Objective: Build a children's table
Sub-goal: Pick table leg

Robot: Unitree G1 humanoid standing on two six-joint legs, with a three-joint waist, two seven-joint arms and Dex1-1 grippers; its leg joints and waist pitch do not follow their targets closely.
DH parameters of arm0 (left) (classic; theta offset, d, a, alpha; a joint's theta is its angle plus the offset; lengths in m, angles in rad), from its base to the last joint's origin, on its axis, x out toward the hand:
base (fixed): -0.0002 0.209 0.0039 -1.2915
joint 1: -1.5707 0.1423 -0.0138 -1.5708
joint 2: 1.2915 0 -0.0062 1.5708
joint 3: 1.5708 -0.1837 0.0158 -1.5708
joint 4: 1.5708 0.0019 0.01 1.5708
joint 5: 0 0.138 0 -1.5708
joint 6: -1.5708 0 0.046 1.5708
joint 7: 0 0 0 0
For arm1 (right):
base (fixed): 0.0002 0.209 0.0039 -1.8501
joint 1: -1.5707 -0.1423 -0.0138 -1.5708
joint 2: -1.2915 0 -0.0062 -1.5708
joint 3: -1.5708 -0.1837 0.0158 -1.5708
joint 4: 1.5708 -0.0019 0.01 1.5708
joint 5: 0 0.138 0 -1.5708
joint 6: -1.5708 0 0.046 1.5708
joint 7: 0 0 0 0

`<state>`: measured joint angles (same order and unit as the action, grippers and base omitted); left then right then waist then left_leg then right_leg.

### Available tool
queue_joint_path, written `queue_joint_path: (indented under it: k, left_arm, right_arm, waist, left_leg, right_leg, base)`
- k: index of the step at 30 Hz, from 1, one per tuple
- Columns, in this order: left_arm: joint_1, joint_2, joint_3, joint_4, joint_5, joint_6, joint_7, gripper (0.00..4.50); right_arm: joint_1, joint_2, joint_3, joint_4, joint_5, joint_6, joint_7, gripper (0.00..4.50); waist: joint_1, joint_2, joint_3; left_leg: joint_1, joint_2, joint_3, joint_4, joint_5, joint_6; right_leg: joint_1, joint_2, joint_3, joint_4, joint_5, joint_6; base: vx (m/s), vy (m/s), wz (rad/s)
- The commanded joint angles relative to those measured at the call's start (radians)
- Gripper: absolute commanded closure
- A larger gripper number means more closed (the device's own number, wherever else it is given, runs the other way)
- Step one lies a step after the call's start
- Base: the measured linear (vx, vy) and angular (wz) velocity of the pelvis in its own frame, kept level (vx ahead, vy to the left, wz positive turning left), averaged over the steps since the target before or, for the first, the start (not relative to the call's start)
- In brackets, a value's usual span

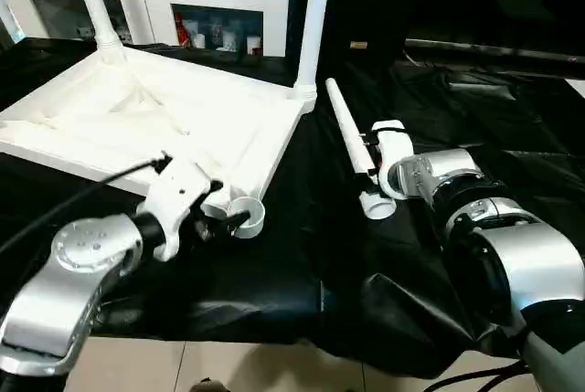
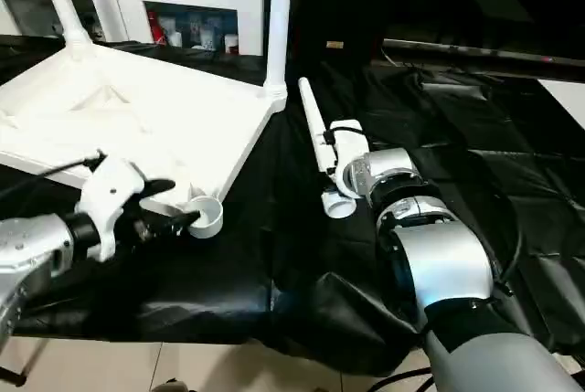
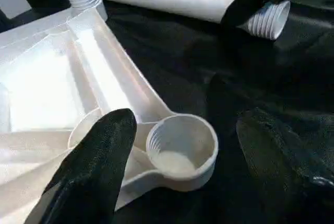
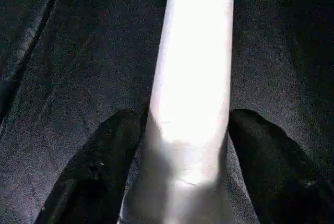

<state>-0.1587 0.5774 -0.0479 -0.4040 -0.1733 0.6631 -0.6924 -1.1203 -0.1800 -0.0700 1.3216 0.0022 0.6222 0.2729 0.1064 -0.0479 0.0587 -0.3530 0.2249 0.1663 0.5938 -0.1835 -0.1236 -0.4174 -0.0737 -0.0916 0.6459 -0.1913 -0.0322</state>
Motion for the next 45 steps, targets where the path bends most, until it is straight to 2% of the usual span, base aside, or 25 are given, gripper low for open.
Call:
queue_joint_path:
  k: [1,5,9,14,16,17,20,22,24,25,26,27,29,31,32,33,34,35,36,37,38,40,41,42,45]
  left_arm:
    - [-0.005,0.008,-0.008,-0.019,-0.01,0.004,-0.013,0.96]
    - [-0.006,0.01,-0.012,-0.026,-0.03,0.01,-0.023,0.96]
    - [-0.019,0.003,-0.025,-0.022,-0.033,0.009,-0.022,0.96]
    - [-0.039,-0.012,-0.051,0.003,0.004,-0.015,0.008,0.96]
    - [-0.054,-0.035,-0.056,0.018,0.012,-0.016,0.036,0.96]
    - [-0.069,-0.062,-0.054,0.034,0.017,-0.024,0.063,0.96]
    - [-0.11,-0.149,-0.036,0.095,0.032,-0.09,0.152,0.96]
    - [-0.134,-0.203,-0.027,0.145,0.052,-0.198,0.211,0.96]
    - [-0.145,-0.228,-0.026,0.17,0.063,-0.252,0.24,0.96]
    - [-0.158,-0.246,-0.028,0.187,0.065,-0.25,0.258,0.96]
    - [-0.186,-0.281,-0.029,0.222,0.061,-0.258,0.274,0.96]
    - [-0.197,-0.294,-0.029,0.236,0.059,-0.262,0.279,0.96]
    - [-0.234,-0.344,-0.017,0.274,0.032,-0.24,0.295,0.96]
    - [-0.256,-0.367,-0.007,0.284,0.002,-0.179,0.293,0.96]
    - [-0.295,-0.42,0.019,0.296,-0.134,-0.099,0.221,0.96]
    - [-0.311,-0.438,0.028,0.303,-0.169,-0.093,0.213,0.96]
    - [-0.311,-0.438,0.028,0.303,-0.169,-0.093,0.213,0.96]
    - [-0.337,-0.46,0.044,0.315,-0.198,-0.079,0.223,0.96]
    - [-0.352,-0.472,0.055,0.322,-0.22,-0.067,0.227,0.96]
    - [-0.366,-0.483,0.067,0.328,-0.241,-0.055,0.23,0.96]
    - [-0.379,-0.49,0.079,0.334,-0.265,-0.041,0.227,0.96]
    - [-0.398,-0.496,0.092,0.343,-0.293,-0.03,0.216,0.96]
    - [-0.446,-0.518,0.127,0.368,-0.341,-0.005,0.213,0.96]
    - [-0.463,-0.525,0.138,0.376,-0.356,0.003,0.211,0.96]
    - [-0.51,-0.542,0.166,0.391,-0.404,0.031,0.203,0.96]
  right_arm:
    - [-0.018,-0.021,-0.006,0.016,-0.008,0.01,0.01,1.78]
    - [-0.015,-0.022,-0.01,0.019,-0.006,0.013,0.021,2.22]
    - [-0.007,-0.025,-0.019,0.02,-0.002,0.011,0.017,2.46]
    - [0.006,-0.035,-0.037,0.021,0.01,0.001,-0.004,2.57]
    - [0.01,-0.043,-0.066,0.019,0.032,-0.01,-0.036,2.58]
    - [0.013,-0.048,-0.099,0.013,0.06,-0.038,-0.059,2.58]
    - [0.025,-0.067,-0.177,-0.005,0.125,-0.111,-0.113,2.58]
    - [0.042,-0.076,-0.198,-0.031,0.142,-0.2,-0.097,2.59]
    - [0.053,-0.078,-0.207,-0.048,0.151,-0.238,-0.074,2.59]
    - [0.064,-0.075,-0.22,-0.072,0.165,-0.271,-0.037,2.59]
    - [0.104,-0.059,-0.252,-0.15,0.214,-0.367,0.081,2.59]
    - [0.121,-0.052,-0.264,-0.184,0.234,-0.397,0.126,2.59]
    - [0.19,-0.026,-0.298,-0.317,0.304,-0.44,0.229,2.59]
    - [0.237,-0.011,-0.31,-0.403,0.341,-0.432,0.261,2.59]
    - [0.364,0.033,-0.322,-0.639,0.452,-0.393,0.343,2.59]
    - [0.419,0.053,-0.323,-0.744,0.504,-0.358,0.374,2.59]
    - [0.419,0.053,-0.323,-0.744,0.504,-0.358,0.374,2.59]
    - [0.477,0.072,-0.318,-0.855,0.563,-0.305,0.404,2.59]
    - [0.505,0.081,-0.311,-0.905,0.592,-0.287,0.423,2.59]
    - [0.531,0.088,-0.304,-0.951,0.618,-0.271,0.441,2.59]
    - [0.553,0.093,-0.294,-0.989,0.638,-0.261,0.457,2.59]
    - [0.577,0.096,-0.281,-1.031,0.662,-0.243,0.478,2.59]
    - [0.627,0.097,-0.25,-1.114,0.709,-0.2,0.533,2.59]
    - [0.64,0.094,-0.241,-1.135,0.721,-0.18,0.547,2.59]
    - [0.687,0.08,-0.199,-1.208,0.744,-0.121,0.579,2.59]
  waist:
    - [-0.002,0.007,-0.066]
    - [-0.003,0.007,-0.067]
    - [-0.003,0.006,-0.066]
    - [-0.001,0.007,-0.068]
    - [-0.001,0.006,-0.068]
    - [0.002,0.001,-0.068]
    - [0.008,-0.001,-0.071]
    - [0.008,-0.004,-0.072]
    - [0.012,-0.008,-0.075]
    - [0.01,-0.009,-0.076]
    - [0.009,-0.011,-0.077]
    - [0.014,-0.015,-0.075]
    - [0.012,-0.017,-0.079]
    - [0.011,-0.018,-0.078]
    - [0.015,-0.018,-0.078]
    - [0.027,-0.015,-0.075]
    - [0.029,-0.017,-0.075]
    - [0.027,-0.02,-0.078]
    - [0.032,-0.013,-0.078]
    - [0.031,-0.01,-0.073]
    - [0.032,-0.014,-0.074]
    - [0.033,-0.008,-0.07]
    - [0.031,-0.006,-0.064]
    - [0.038,-0.007,-0.069]
    - [0.036,-0.015,-0.067]
  left_leg:
    - [-0.005,0.0,0.009,-0.063,-0.173,-0.029]
    - [-0.006,-0.001,0.01,-0.061,-0.16,-0.025]
    - [-0.006,-0.001,0.009,-0.062,-0.169,-0.026]
    - [-0.006,0.0,0.009,-0.061,-0.155,-0.026]
    - [-0.006,-0.001,0.01,-0.06,-0.147,-0.027]
    - [-0.004,-0.001,0.012,-0.059,-0.15,-0.028]
    - [-0.006,-0.003,0.013,-0.057,-0.142,-0.027]
    - [-0.013,-0.004,0.012,-0.056,-0.138,-0.018]
    - [-0.016,-0.005,0.013,-0.052,-0.11,0.0]
    - [-0.017,-0.005,0.012,-0.051,-0.104,0.001]
    - [-0.017,-0.004,0.014,-0.05,-0.098,0.012]
    - [-0.018,-0.006,0.018,-0.047,-0.112,0.033]
    - [-0.018,-0.001,0.013,-0.049,-0.082,0.049]
    - [-0.012,0.001,0.015,-0.047,-0.067,0.061]
    - [-0.01,0.0,0.015,-0.047,-0.049,0.064]
    - [-0.003,0.0,0.017,-0.047,-0.052,0.079]
    - [-0.003,0.002,0.016,-0.048,-0.058,0.082]
    - [-0.006,0.003,0.01,-0.053,-0.056,0.079]
    - [-0.001,0.003,0.013,-0.052,-0.079,0.07]
    - [-0.004,0.0,0.013,-0.054,-0.089,0.064]
    - [-0.002,0.003,0.011,-0.056,-0.126,0.055]
    - [-0.004,-0.003,0.011,-0.058,-0.164,0.035]
    - [-0.003,-0.004,0.012,-0.062,-0.191,0.03]
    - [-0.002,-0.002,0.008,-0.061,-0.19,0.026]
    - [-0.009,-0.002,0.004,-0.064,-0.187,0.019]
  right_leg:
    - [0.059,-0.056,0.054,-0.071,-0.186,-0.152]
    - [0.059,-0.055,0.053,-0.068,-0.162,-0.161]
    - [0.059,-0.056,0.053,-0.071,-0.186,-0.154]
    - [0.061,-0.056,0.053,-0.068,-0.162,-0.154]
    - [0.061,-0.055,0.054,-0.067,-0.153,-0.154]
    - [0.06,-0.054,0.054,-0.068,-0.153,-0.152]
    - [0.062,-0.055,0.053,-0.067,-0.136,-0.145]
    - [0.066,-0.056,0.051,-0.068,-0.122,-0.147]
    - [0.069,-0.057,0.051,-0.066,-0.1,-0.141]
    - [0.071,-0.057,0.051,-0.062,-0.095,-0.142]
    - [0.069,-0.056,0.051,-0.062,-0.087,-0.144]
    - [0.069,-0.058,0.053,-0.07,-0.096,-0.133]
    - [0.072,-0.06,0.05,-0.064,-0.081,-0.147]
    - [0.068,-0.057,0.052,-0.062,-0.054,-0.162]
    - [0.069,-0.057,0.053,-0.059,-0.033,-0.171]
    - [0.065,-0.055,0.056,-0.065,-0.019,-0.167]
    - [0.065,-0.055,0.057,-0.064,-0.012,-0.168]
    - [0.069,-0.052,0.051,-0.061,-0.012,-0.179]
    - [0.066,-0.054,0.052,-0.066,-0.03,-0.181]
    - [0.068,-0.052,0.053,-0.069,-0.044,-0.177]
    - [0.067,-0.056,0.051,-0.077,-0.093,-0.167]
    - [0.069,-0.058,0.049,-0.091,-0.2,-0.133]
    - [0.065,-0.055,0.047,-0.104,-0.278,-0.102]
    - [0.067,-0.058,0.047,-0.103,-0.292,-0.085]
    - [0.069,-0.06,0.044,-0.108,-0.331,-0.065]
  base:
    - [0.0,0.0,0.0]
    - [0.0,0.0,0.0]
    - [0.0,0.0,0.0]
    - [0.0,0.0,0.0]
    - [0.0,0.0,0.0]
    - [0.0,0.0,0.0]
    - [0.0,0.0,0.0]
    - [0.0,0.0,0.0]
    - [0.0,0.0,0.0]
    - [0.0,0.0,0.0]
    - [0.0,0.0,0.0]
    - [0.0,0.0,0.0]
    - [0.0,0.0,0.0]
    - [0.0,0.0,0.0]
    - [0.0,0.0,0.0]
    - [0.0,0.0,0.0]
    - [0.0,0.0,0.0]
    - [0.0,0.0,0.0]
    - [0.0,0.0,0.0]
    - [0.0,0.0,0.0]
    - [0.0,0.0,0.0]
    - [0.0,0.0,0.0]
    - [0.0,0.0,0.0]
    - [0.0,0.0,0.0]
    - [0.0,0.0,0.0]
